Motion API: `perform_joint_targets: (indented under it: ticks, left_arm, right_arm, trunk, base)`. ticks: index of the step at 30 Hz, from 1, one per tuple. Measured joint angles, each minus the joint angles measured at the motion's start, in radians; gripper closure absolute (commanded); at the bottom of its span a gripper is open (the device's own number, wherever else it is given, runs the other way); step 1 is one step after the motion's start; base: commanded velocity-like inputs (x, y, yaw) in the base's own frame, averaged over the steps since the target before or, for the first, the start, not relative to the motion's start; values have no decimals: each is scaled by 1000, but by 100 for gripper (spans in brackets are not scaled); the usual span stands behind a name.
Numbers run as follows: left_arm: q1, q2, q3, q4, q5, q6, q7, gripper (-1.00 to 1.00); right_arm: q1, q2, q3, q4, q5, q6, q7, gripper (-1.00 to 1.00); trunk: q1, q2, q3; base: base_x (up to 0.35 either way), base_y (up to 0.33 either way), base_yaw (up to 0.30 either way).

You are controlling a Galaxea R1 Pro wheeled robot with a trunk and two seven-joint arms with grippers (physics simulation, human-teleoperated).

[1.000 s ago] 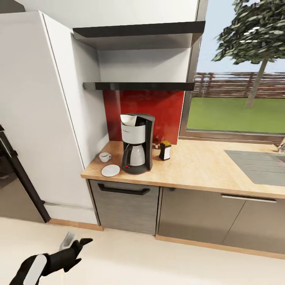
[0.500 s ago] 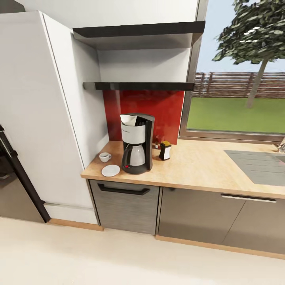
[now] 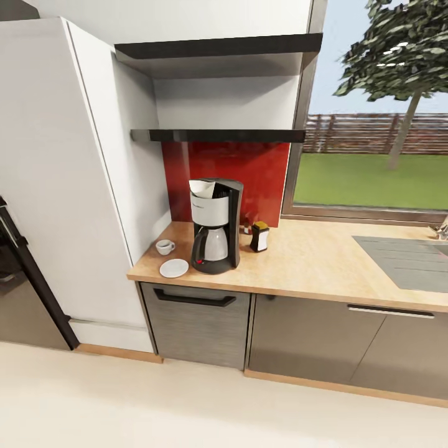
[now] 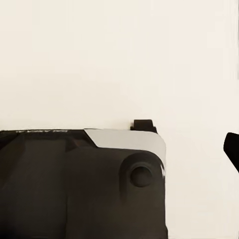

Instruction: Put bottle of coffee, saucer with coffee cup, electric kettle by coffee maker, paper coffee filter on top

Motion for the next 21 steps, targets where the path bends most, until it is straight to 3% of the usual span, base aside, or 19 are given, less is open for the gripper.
perform_joint_targets:
  ticks: [7,21]
  left_arm:
    - [0,1,0,37,-1,-3,18,-100]
    - [1,4,-1,52,0,2,22,-100]
  right_arm:
    - [0,-3,-27,-1,1,2,-1,-100]
    - [0,-2,-31,-1,-1,3,1,-100]
  trunk:
    - [0,0,0]
    - [0,0,0]
  base:
    - [0,0,0]
    - [0,0,0]
